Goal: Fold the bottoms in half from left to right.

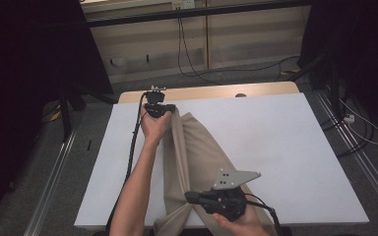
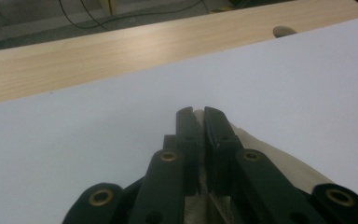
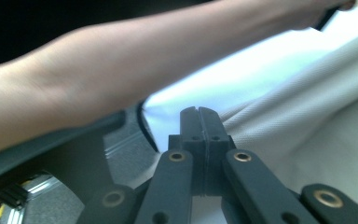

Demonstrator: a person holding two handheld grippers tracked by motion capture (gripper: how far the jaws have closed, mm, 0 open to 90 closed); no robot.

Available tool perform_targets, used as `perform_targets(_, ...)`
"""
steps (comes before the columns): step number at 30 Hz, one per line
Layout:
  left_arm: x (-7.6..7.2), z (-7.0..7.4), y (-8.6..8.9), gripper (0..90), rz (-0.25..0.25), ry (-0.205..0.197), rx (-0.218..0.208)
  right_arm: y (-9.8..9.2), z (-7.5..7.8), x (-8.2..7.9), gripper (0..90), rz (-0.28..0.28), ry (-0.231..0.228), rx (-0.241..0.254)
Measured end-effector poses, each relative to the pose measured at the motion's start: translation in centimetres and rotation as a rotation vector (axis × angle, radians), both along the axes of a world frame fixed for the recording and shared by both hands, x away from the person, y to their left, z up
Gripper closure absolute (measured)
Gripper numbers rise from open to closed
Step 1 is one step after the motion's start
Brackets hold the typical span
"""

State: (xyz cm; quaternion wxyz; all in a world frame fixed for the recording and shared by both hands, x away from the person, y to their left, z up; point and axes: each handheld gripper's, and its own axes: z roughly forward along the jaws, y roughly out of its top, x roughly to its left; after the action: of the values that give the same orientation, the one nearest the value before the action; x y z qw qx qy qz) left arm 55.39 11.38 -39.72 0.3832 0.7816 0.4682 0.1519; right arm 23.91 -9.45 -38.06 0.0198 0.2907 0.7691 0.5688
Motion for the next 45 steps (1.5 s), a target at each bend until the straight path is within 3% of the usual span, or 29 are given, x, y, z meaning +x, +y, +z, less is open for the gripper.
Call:
perform_targets(8,1.1,-2.5,-2.0,85.6,0.005,0.047,0.028,-3.4,-1.3,-0.1,90.0,-0.089,0.017,-0.04)
perform_targets(14,1.8,-3.5,-3.8,84.8,-0.017,0.072,0.022,-5.7,-2.1,-0.1,90.0,-0.153,0.026,-0.073)
perform_targets(19,1.7,-4.2,-5.2,82.4,-0.037,0.069,0.033,-7.6,-2.9,-0.1,90.0,-0.193,0.037,-0.104)
perform_targets(22,1.7,-4.3,-5.8,80.3,-0.041,0.067,0.062,-8.7,-3.2,0.1,90.0,-0.216,0.046,-0.109)
perform_targets(29,2.0,-4.7,-6.3,74.0,-0.032,0.068,0.047,-10.7,-4.1,0.2,90.0,-0.264,0.072,-0.15)
perform_targets(31,2.0,-4.8,-6.5,68.9,-0.034,0.058,0.035,-11.2,-4.5,0.3,90.0,-0.274,0.092,-0.166)
perform_targets(35,1.9,-5.0,-7.0,58.6,-0.039,0.031,0.051,-11.9,-5.3,0.4,90.0,-0.287,0.118,-0.234)
perform_targets(40,1.8,-5.5,-7.1,48.1,-0.041,0.027,0.046,-12.3,-6.2,0.8,90.0,-0.301,0.153,-0.283)
perform_targets(45,1.1,-4.8,-7.1,37.4,-0.038,-0.003,0.002,-12.4,-6.4,0.7,90.0,-0.322,0.142,-0.338)
